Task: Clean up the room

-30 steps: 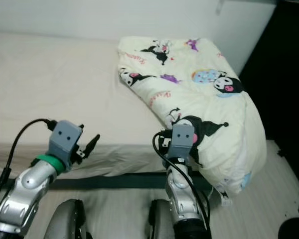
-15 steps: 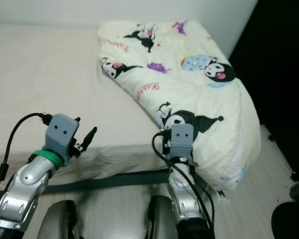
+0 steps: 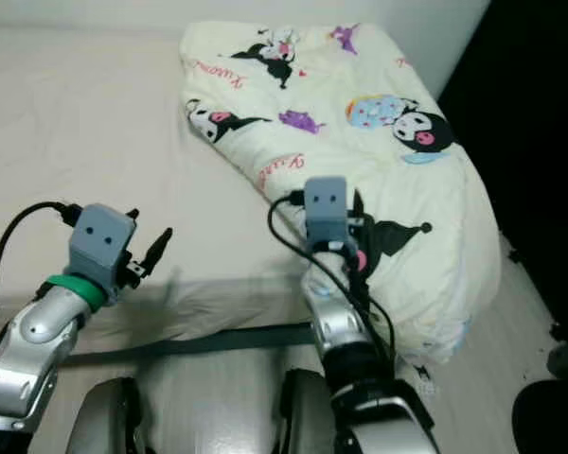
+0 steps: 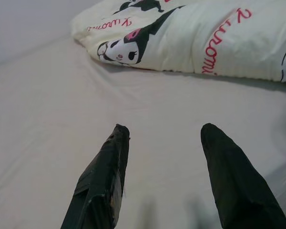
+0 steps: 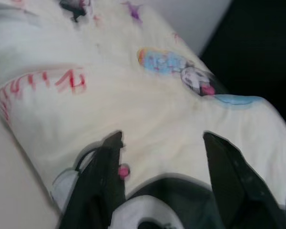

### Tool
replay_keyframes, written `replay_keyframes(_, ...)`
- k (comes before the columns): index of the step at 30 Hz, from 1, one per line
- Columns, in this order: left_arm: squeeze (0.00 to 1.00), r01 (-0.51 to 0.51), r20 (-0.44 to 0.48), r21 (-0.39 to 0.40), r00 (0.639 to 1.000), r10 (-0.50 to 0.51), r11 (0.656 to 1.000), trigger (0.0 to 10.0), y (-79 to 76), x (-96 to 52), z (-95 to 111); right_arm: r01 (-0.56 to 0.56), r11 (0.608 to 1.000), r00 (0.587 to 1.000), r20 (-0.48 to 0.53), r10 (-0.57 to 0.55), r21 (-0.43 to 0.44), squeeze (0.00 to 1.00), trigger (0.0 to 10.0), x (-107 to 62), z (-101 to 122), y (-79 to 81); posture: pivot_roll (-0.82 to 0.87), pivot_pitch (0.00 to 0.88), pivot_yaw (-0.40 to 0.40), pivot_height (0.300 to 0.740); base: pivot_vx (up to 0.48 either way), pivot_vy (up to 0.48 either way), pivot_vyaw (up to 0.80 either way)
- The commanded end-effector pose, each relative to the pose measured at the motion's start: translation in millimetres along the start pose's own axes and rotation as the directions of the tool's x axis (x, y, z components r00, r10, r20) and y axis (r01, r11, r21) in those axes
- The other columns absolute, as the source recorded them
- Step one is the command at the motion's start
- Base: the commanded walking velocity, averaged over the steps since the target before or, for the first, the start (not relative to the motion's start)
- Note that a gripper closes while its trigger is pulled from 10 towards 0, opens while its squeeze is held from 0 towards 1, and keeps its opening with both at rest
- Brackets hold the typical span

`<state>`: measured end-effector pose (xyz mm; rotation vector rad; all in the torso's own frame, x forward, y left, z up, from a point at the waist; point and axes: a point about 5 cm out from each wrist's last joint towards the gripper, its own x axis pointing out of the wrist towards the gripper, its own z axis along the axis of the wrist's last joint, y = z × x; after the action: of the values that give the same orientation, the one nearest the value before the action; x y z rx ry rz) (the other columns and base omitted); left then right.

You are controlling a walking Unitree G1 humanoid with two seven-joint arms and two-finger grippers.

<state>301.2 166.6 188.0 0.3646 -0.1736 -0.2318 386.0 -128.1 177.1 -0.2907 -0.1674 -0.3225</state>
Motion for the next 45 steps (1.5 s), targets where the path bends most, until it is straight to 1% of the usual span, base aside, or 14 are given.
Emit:
replay_keyframes(1, 0.00, 0.004, -0.020, 0.004, 1.000, -0.004, 1.000, 10.0, -0.2, -5.5, -2, 0.001, 0.999, 0.995, -0.103, -0.005, -0.040, 1.00, 10.0, -3.4, -20, 1.7, 0.10, 0.224, -0.049, 0.555, 0.000, 0.000, 0.00)
replay_keyframes(4, 0.00, -0.004, -0.024, 0.009, 1.000, 0.004, 1.000, 10.0, 1.9, -10.4, -1, 0.010, 0.999, 0.989, -0.147, -0.018, -0.050, 1.00, 10.0, 1.4, -23, -1.0, 0.13, 0.242, -0.058, 0.555, 0.000, 0.000, 0.00)
replay_keyframes(13, 0.00, -0.073, -0.047, 0.019, 0.996, 0.074, 0.997, 10.0, 14.4, -32.6, 5, 0.110, 0.973, 0.966, -0.210, -0.152, -0.201, 1.00, 10.0, 19.9, -31, -37.4, 0.19, 0.268, -0.101, 0.555, 0.000, 0.000, 0.00)
replay_keyframes(14, 0.00, -0.076, -0.050, 0.017, 0.996, 0.077, 0.997, 10.0, 14.6, -33.5, 5, 0.094, 0.973, 0.960, -0.240, -0.145, -0.210, 0.18, 10.0, 18.4, -36, -37.6, 0.19, 0.268, -0.105, 0.555, 0.000, 0.000, 0.00)
replay_keyframes(15, 0.00, -0.078, -0.051, 0.016, 0.996, 0.079, 0.997, 10.0, 14.7, -34.2, 5, 0.083, 0.973, 0.955, -0.261, -0.139, -0.215, 0.18, 10.0, 17.2, -39, -37.5, 0.19, 0.268, -0.105, 0.555, 0.000, 0.000, 0.00)
replay_keyframes(16, 0.00, -0.079, -0.052, 0.015, 0.995, 0.080, 0.997, 10.0, 14.1, -34.6, 5, 0.056, 0.978, 0.946, -0.301, -0.117, -0.203, 0.00, 10.0, 15.0, -44, -35.5, 0.20, 0.268, -0.103, 0.555, 0.000, 0.000, 0.00)
replay_keyframes(21, 0.00, -0.076, -0.055, 0.010, 0.996, 0.076, 0.997, 10.0, 12.8, -36.2, 8, 0.001, 0.997, 0.891, -0.453, -0.039, -0.082, 0.00, 10.0, 4.7, -61, -25.9, 0.21, 0.267, -0.092, 0.555, 0.000, 0.000, 0.00)
replay_keyframes(24, 0.00, -0.074, -0.056, 0.010, 0.996, 0.075, 0.997, 10.0, 12.9, -36.7, 9, -0.002, 0.998, 0.879, -0.476, -0.025, -0.056, 0.00, 10.0, 3.0, -63, -24.6, 0.21, 0.267, -0.088, 0.555, 0.000, 0.000, 0.00)
replay_keyframes(25, 0.00, -0.072, -0.059, 0.008, 0.996, 0.073, 0.997, 10.0, 12.8, -37.5, 9, 0.006, 1.000, 0.861, -0.508, -0.009, -0.007, 0.00, 9.3, 1.3, -66, -23.4, 0.21, 0.266, -0.084, 0.555, 0.000, 0.000, 0.00)
replay_keyframes(26, 0.00, -0.070, -0.062, 0.005, 0.996, 0.070, 0.998, 10.0, 12.8, -38.4, 10, 0.021, 0.999, 0.846, -0.533, 0.004, 0.041, 0.00, 2.2, 0.6, -67, -23.0, 0.21, 0.266, -0.081, 0.555, 0.000, 0.000, 0.00)
replay_keyframes(27, 0.00, -0.070, -0.062, 0.005, 0.996, 0.070, 0.998, 10.0, 12.8, -38.4, 10, 0.021, 0.999, 0.846, -0.533, 0.004, 0.041, 0.00, 2.2, 0.6, -67, -23.0, 0.21, 0.266, -0.081, 0.555, 0.000, 0.000, 0.00)
replay_keyframes(28, 0.00, -0.068, -0.066, 0.003, 0.996, 0.068, 0.998, 10.0, 12.4, -39.2, 11, 0.037, 0.996, 0.834, -0.551, 0.014, 0.082, 0.00, 0.0, 0.7, -68, -23.5, 0.22, 0.265, -0.077, 0.555, 0.000, 0.000, 0.00)
replay_keyframes(36, 0.00, -0.059, -0.072, -0.008, 0.996, 0.058, 0.998, 10.0, 9.0, -39.7, 14, 0.094, 0.976, 0.833, -0.552, 0.029, 0.194, 0.00, 0.0, 8.6, -60, -28.4, 0.22, 0.266, -0.070, 0.555, 0.000, 0.000, 0.00)
replay_keyframes(45, 0.00, -0.058, -0.066, -0.027, 0.996, 0.056, 0.998, 10.0, 7.5, -36.6, 16, 0.079, 0.974, 0.848, -0.529, 0.046, 0.212, 0.00, 0.0, 11.0, -55, -25.4, 0.21, 0.259, -0.069, 0.555, 0.000, 0.000, 0.00)
